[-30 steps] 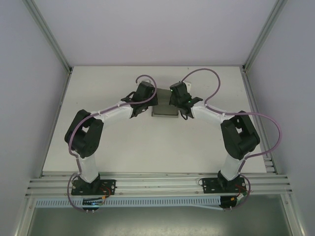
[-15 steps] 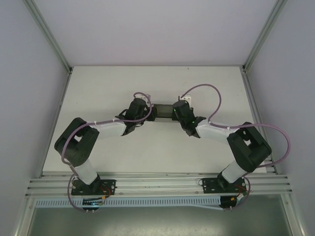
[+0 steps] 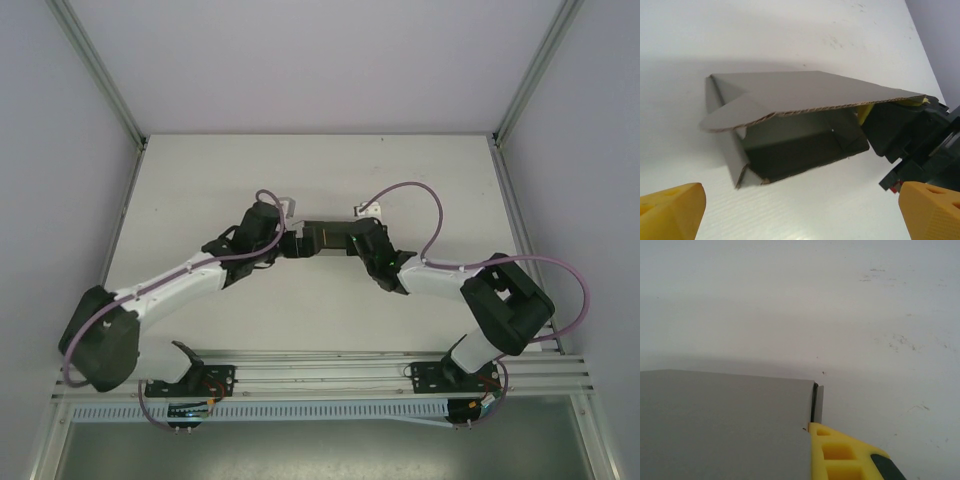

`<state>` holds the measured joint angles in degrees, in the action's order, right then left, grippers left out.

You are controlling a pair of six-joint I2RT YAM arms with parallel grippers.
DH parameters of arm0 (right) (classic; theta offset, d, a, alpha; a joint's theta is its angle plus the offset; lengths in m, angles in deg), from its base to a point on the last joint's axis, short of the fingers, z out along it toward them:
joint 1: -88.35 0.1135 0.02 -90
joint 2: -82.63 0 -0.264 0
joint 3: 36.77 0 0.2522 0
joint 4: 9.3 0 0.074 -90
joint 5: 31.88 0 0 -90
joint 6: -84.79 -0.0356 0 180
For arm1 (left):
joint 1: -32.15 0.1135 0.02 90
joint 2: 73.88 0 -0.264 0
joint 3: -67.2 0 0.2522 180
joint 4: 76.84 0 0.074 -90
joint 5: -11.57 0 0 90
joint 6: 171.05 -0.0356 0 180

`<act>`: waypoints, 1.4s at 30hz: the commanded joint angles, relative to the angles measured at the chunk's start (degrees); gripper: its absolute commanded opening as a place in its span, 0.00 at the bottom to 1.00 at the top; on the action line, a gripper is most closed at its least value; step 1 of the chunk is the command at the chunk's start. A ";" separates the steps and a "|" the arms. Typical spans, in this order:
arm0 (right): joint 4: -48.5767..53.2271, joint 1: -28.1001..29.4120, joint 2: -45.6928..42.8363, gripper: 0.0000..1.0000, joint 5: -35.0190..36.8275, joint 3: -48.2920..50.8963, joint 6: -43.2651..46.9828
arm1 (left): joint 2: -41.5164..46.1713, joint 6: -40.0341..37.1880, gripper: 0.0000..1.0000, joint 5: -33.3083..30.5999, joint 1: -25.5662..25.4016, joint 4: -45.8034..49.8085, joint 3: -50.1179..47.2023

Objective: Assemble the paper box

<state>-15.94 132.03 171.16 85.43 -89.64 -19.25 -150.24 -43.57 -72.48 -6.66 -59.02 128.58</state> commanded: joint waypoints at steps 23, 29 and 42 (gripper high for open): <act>-20.17 7.82 2.83 0.14 0.08 15.12 18.57 | -20.88 3.59 0.76 10.23 10.86 -0.28 8.00; -8.47 7.86 -10.22 0.51 -6.13 18.61 15.74 | -23.79 3.57 0.64 10.54 10.86 -4.86 3.97; 11.45 -4.83 -33.00 0.96 -21.61 17.94 -0.99 | -28.21 4.19 0.41 14.11 10.86 -15.68 -3.50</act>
<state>-8.16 131.88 138.11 70.31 -70.93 -11.74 -175.33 -39.73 -58.01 4.05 -76.36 128.29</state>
